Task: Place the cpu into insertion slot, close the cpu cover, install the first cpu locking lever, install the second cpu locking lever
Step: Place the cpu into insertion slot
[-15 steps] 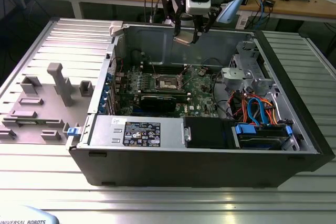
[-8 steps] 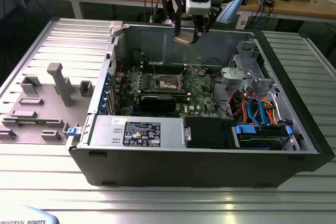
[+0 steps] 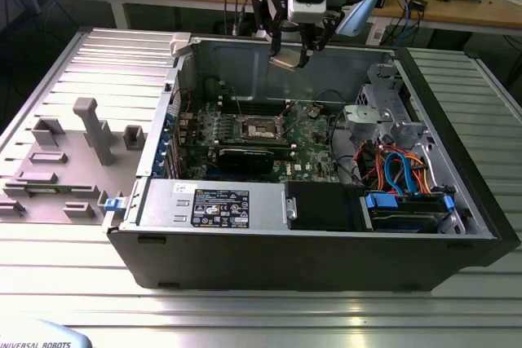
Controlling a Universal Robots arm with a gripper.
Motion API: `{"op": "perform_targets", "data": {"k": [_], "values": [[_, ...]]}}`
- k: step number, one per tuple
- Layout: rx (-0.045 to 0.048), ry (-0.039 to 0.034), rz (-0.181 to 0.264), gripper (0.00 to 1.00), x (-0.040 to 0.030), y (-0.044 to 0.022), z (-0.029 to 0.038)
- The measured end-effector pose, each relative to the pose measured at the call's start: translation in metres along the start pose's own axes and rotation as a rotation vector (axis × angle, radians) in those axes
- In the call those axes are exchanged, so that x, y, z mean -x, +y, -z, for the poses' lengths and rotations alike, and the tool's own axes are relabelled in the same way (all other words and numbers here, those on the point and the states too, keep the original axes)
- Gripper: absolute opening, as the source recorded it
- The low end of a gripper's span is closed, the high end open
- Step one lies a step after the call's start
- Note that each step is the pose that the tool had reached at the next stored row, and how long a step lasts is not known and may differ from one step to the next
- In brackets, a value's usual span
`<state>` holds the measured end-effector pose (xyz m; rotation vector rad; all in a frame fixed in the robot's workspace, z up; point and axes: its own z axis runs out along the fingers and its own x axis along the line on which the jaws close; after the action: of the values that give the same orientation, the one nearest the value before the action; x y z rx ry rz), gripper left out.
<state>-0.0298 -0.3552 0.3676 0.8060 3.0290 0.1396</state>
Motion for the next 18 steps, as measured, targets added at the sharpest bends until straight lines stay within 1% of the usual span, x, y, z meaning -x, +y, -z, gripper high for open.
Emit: {"op": "perform_targets", "data": {"k": [3,6,7,18], "values": [[0.0006,-0.0028,-0.032,0.54,0.0000,0.0000,0.0000],[0.0014,-0.0064,-0.073,0.54,0.0000,0.0000,-0.0001],[0.0014,-0.0069,-0.079,0.54,0.0000,0.0000,-0.0001],[0.0015,-0.0070,-0.081,0.54,0.0000,0.0000,-0.0001]]}}
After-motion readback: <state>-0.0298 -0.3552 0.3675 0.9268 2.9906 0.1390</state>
